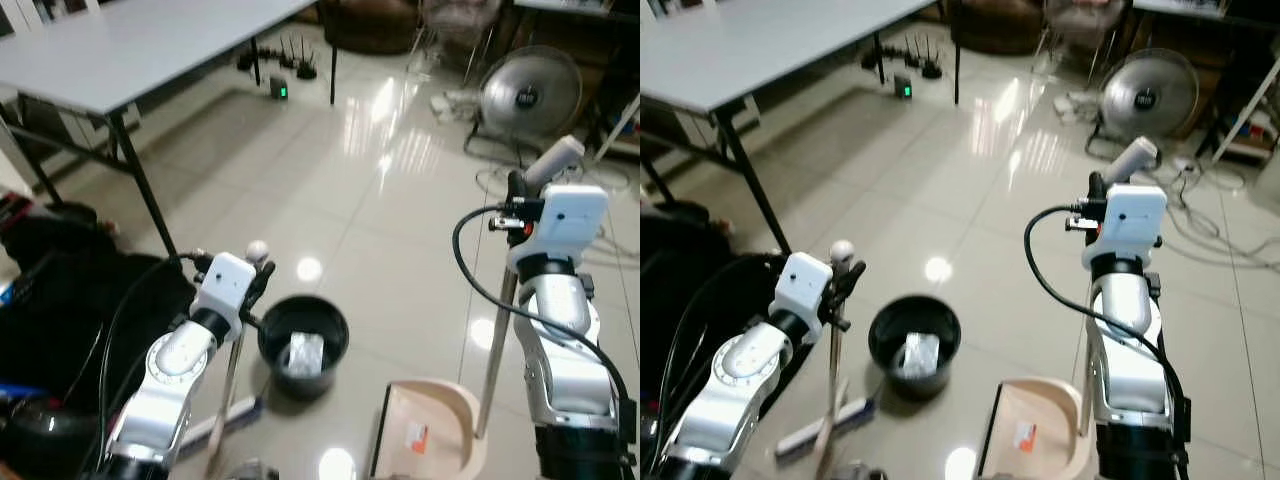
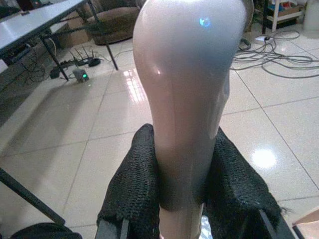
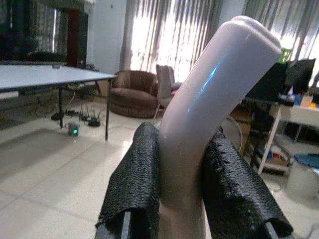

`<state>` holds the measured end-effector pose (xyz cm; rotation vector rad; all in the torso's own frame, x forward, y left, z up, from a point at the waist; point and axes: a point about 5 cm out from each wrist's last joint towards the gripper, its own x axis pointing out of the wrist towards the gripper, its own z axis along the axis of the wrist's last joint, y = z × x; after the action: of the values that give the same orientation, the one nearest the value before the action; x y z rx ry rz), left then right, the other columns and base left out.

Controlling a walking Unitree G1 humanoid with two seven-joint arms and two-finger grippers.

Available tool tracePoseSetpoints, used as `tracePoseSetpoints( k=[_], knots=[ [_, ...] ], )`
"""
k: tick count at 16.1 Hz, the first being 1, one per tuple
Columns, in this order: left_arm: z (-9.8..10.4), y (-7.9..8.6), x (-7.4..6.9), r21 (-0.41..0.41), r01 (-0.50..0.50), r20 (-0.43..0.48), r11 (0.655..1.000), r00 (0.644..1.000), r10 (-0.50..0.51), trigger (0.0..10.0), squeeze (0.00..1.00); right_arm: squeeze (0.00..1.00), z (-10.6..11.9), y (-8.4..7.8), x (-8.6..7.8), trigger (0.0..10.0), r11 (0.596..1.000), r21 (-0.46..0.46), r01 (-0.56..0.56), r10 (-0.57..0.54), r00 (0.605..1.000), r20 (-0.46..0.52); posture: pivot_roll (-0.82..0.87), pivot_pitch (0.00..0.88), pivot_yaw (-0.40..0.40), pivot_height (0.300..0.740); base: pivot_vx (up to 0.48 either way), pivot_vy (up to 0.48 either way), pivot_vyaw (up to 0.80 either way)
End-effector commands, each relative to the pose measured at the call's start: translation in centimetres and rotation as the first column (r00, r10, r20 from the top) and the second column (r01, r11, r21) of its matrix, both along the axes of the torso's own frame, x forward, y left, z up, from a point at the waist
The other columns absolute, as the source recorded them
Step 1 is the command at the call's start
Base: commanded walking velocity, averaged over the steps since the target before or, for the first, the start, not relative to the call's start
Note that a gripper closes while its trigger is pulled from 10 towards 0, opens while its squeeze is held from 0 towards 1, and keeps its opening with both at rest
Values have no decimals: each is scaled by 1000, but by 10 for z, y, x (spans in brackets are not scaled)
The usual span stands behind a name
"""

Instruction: Sweep floor

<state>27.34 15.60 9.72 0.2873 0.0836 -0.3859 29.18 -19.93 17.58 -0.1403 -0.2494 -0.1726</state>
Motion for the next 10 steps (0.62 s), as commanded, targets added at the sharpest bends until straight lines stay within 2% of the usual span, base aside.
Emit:
tracePoseSetpoints(
  k=[1, 7, 9, 10],
  knots=[
    [2, 0, 2, 15, 15, 15, 1000, 1000, -16, 10000, 0, 0, 4, 4, -3, 10000, 1000, -2, -11, 11, 1000, 16, 27, 0, 0, 740, -281, 0, 0],
    [1, -1, 4, 17, 21, 19, 1000, 1000, -22, 10000, 0, 0, -4, 5, -5, 10000, 1000, 18, -15, 15, 999, -31, 25, 0, 3, 740, -271, 0, 0],
    [1, -1, 4, 16, 25, 18, 1000, 1000, -25, 10000, 0, 0, -8, 8, -6, 10000, 1000, 16, -13, 13, 999, -48, 23, 0, 5, 740, 0, 0, 0],
    [1, -2, 5, 17, 27, 12, 1000, 1000, -27, 10000, 0, 0, -10, 8, -7, 10000, 999, 45, -3, 6, 999, -53, 20, 0, 8, 740, 0, 0, 0]
  ],
)
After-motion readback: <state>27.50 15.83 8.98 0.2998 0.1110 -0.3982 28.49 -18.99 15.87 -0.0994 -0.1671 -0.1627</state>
